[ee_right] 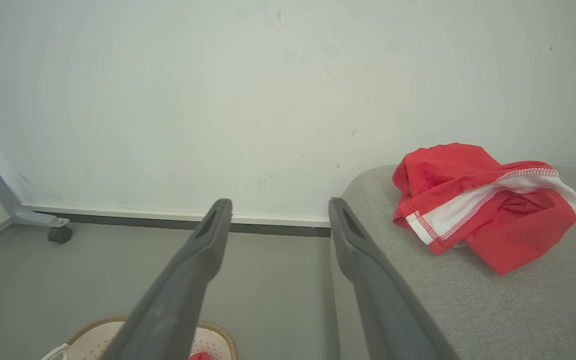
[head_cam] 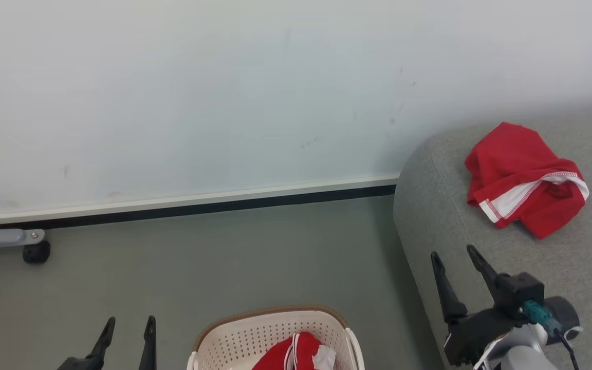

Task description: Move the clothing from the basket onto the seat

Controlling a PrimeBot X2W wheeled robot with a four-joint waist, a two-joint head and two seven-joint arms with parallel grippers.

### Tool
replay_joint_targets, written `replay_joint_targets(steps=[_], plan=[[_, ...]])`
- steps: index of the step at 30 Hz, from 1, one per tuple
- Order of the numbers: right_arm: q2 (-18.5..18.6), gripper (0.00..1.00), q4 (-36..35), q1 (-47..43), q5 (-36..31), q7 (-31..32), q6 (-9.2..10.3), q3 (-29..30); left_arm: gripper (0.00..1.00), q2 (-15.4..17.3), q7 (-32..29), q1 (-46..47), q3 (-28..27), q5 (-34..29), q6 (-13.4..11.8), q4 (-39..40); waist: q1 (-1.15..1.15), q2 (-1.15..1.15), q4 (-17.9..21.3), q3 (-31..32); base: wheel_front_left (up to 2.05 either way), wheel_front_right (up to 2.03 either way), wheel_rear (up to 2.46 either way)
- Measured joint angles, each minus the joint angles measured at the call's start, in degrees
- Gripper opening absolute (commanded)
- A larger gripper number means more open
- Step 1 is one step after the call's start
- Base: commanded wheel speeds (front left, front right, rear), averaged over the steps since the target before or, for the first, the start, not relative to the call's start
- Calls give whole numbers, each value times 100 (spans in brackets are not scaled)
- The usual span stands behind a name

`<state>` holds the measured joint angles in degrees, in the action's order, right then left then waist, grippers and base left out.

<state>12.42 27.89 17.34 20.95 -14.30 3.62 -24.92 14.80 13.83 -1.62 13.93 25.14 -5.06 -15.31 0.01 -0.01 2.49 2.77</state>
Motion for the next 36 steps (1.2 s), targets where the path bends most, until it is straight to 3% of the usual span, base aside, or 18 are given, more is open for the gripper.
replay_joint_targets(steps=[14, 36], plan=[[91, 100, -1277, -1213, -186, 0, 244, 223, 100, -40, 45, -671, -200, -9, -98, 558, -2, 1, 65, 303, 0, 0, 0], [118, 100, -2043, -1695, -334, 0, 328, 582, 100, -100, 47, -912, -407, -108, -148, 943, -2, 1, 56, 258, 0, 0, 0]])
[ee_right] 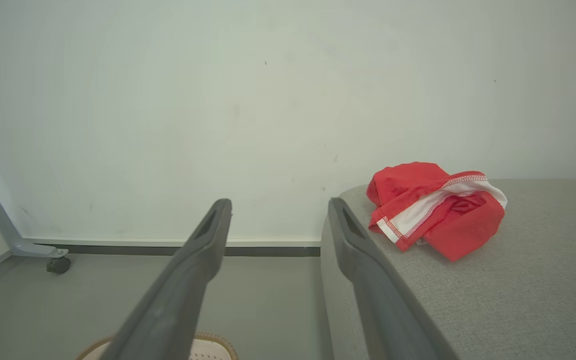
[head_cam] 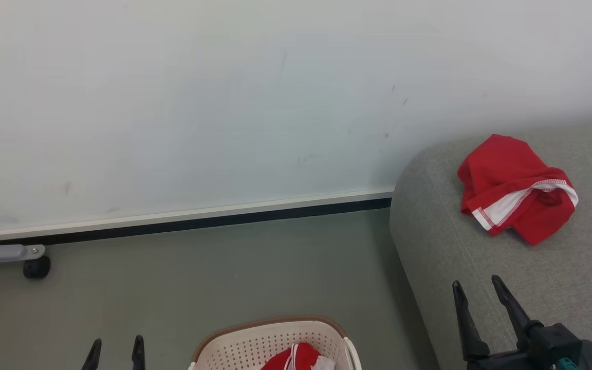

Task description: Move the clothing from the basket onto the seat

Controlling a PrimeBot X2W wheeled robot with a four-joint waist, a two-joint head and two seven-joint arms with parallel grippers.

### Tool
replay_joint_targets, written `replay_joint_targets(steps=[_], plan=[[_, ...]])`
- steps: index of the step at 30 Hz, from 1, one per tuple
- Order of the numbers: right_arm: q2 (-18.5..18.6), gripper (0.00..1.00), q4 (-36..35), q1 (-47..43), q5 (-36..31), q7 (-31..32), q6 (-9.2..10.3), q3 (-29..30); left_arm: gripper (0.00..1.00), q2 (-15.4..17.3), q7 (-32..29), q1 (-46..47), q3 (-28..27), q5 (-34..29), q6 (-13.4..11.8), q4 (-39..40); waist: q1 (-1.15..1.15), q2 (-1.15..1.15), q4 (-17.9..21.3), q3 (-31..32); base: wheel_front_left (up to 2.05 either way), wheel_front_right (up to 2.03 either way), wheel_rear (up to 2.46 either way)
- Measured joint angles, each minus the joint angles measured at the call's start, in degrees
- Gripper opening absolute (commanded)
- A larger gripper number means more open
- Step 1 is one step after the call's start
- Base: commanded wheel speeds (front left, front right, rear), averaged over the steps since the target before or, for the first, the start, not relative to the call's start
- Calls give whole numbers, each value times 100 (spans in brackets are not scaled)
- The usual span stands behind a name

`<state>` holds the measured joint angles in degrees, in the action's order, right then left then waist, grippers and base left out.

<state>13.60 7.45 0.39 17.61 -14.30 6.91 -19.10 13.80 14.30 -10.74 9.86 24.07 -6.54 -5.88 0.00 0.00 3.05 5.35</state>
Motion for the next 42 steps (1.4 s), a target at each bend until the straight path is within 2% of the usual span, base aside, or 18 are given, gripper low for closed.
replay_joint_targets(steps=[15, 25, 33, 42], plan=[[-10, 100, -212, -122, -64, 0, 14, 115, 100, -4, 0, -19, -63, -41, -1, 111, 0, 0, -23, -78, 0, 0, 0], [-3, 100, -318, -88, -120, -22, 14, 293, 100, 0, 0, 13, 47, -99, 8, 176, 0, 0, -4, -346, 0, 0, 0], [123, 100, -459, 358, -136, -26, 15, 587, 100, -87, -162, 641, 586, -370, 235, 141, -1, 0, 10, -787, 0, 0, 0], [357, 100, -622, 1191, -255, -41, 15, 822, 100, -498, -524, 1555, 1298, -656, 511, -342, -1, 1, 68, -1416, 0, 0, 0]])
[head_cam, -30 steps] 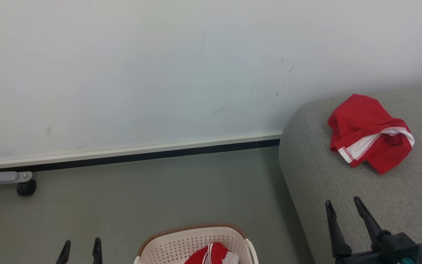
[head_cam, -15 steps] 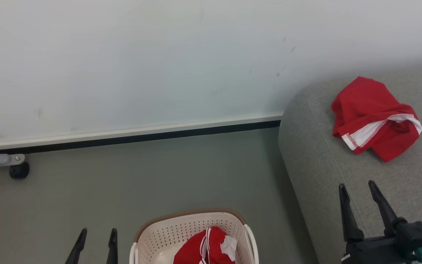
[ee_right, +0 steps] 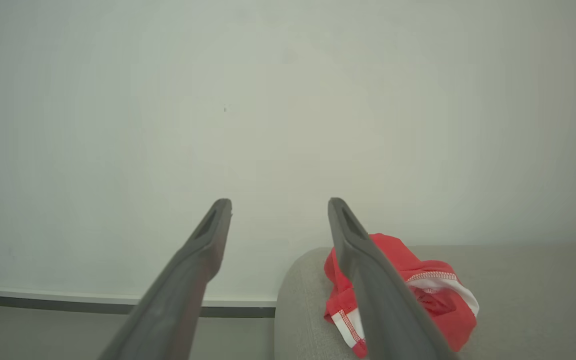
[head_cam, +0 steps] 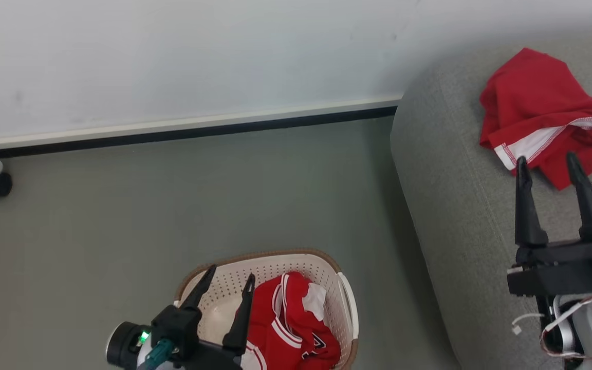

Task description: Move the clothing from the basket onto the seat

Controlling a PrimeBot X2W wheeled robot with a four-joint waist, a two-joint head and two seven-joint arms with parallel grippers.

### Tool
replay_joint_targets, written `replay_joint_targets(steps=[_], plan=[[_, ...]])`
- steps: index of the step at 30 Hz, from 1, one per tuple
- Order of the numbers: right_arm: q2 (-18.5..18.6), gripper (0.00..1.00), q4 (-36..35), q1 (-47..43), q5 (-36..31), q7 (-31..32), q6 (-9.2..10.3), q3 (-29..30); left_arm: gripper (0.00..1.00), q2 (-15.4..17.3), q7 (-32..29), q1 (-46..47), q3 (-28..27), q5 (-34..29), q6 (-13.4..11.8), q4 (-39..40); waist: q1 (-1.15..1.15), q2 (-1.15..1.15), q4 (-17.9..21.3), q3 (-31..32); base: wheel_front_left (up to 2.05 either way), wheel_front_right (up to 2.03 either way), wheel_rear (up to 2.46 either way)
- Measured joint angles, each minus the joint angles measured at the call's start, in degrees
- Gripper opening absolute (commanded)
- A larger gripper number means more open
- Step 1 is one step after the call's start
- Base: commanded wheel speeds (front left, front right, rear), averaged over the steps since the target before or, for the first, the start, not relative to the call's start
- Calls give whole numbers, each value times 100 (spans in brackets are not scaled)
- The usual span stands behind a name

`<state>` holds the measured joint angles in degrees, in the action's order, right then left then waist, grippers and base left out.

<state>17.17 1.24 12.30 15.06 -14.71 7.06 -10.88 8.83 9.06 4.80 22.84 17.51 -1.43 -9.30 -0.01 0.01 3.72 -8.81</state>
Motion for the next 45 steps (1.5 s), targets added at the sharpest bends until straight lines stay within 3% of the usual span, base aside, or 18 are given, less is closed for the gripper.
replay_joint_targets(steps=[10, 14, 45], plan=[[60, 100, -201, 1176, -8, 54, -103, -10, 100, -375, -497, 1017, 531, -303, 188, -1065, -1, 1, 196, -802, 0, 0, 0], [34, 100, -279, 1488, -44, 69, -123, -46, 100, -428, -609, 1250, 515, -307, 107, -1488, -1, 0, 292, -1098, 0, 0, 0], [-113, 100, -1163, 2904, -146, 100, -176, 81, 100, -466, -873, 2945, 626, -668, 47, -2940, 0, 0, 1117, -3435, 0, 0, 0]])
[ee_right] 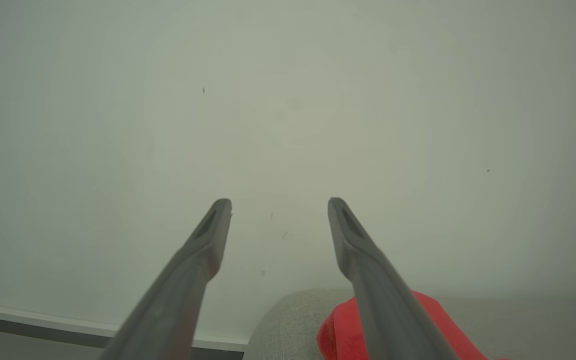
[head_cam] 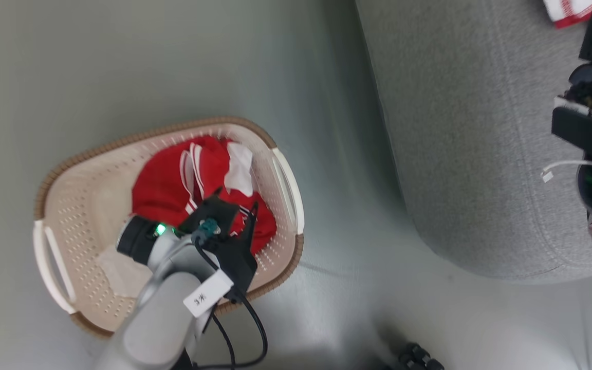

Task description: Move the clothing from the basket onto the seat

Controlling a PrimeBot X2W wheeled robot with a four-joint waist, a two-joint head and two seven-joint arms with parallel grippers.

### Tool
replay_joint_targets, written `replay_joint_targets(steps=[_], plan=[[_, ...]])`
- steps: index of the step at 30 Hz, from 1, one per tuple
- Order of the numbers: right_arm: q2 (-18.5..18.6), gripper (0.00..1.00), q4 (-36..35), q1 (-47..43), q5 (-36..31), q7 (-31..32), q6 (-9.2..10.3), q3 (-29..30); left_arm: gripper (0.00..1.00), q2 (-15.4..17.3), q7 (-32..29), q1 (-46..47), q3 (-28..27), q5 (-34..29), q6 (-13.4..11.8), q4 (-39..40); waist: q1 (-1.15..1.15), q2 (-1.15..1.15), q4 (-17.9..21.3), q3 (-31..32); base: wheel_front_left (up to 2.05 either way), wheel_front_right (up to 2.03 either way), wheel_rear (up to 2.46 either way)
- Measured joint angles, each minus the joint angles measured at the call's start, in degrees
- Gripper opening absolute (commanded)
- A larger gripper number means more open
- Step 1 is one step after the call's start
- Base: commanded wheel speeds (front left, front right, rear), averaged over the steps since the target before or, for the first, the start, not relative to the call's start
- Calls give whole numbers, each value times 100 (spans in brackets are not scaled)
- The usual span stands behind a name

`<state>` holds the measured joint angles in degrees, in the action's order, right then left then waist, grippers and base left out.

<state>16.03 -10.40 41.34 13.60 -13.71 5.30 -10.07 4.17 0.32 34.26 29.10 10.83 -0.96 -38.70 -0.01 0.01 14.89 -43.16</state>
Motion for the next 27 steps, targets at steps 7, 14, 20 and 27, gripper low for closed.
replay_joint_targets(steps=[7, 14, 20, 27], plan=[[-47, 100, -145, 241, 43, -4, 24, 111, 100, 119, -2, 431, -53, -52, 3, -126, 0, 0, 91, -541, 0, 0, 0], [-58, 100, -177, 418, 51, -49, 31, 199, 100, 154, 65, 804, -270, -53, -155, -330, 0, 0, 146, -1058, 0, 0, 0], [-80, 100, -114, 528, 47, -53, 32, 204, 100, 253, 278, 904, -467, -96, -425, -545, 0, 0, 164, -1374, 0, 0, 0], [-136, 100, -59, 608, 13, -59, 32, 187, 100, 247, 479, 1016, -537, -186, -512, -724, 0, -1, 142, -1523, 0, 0, 0]])
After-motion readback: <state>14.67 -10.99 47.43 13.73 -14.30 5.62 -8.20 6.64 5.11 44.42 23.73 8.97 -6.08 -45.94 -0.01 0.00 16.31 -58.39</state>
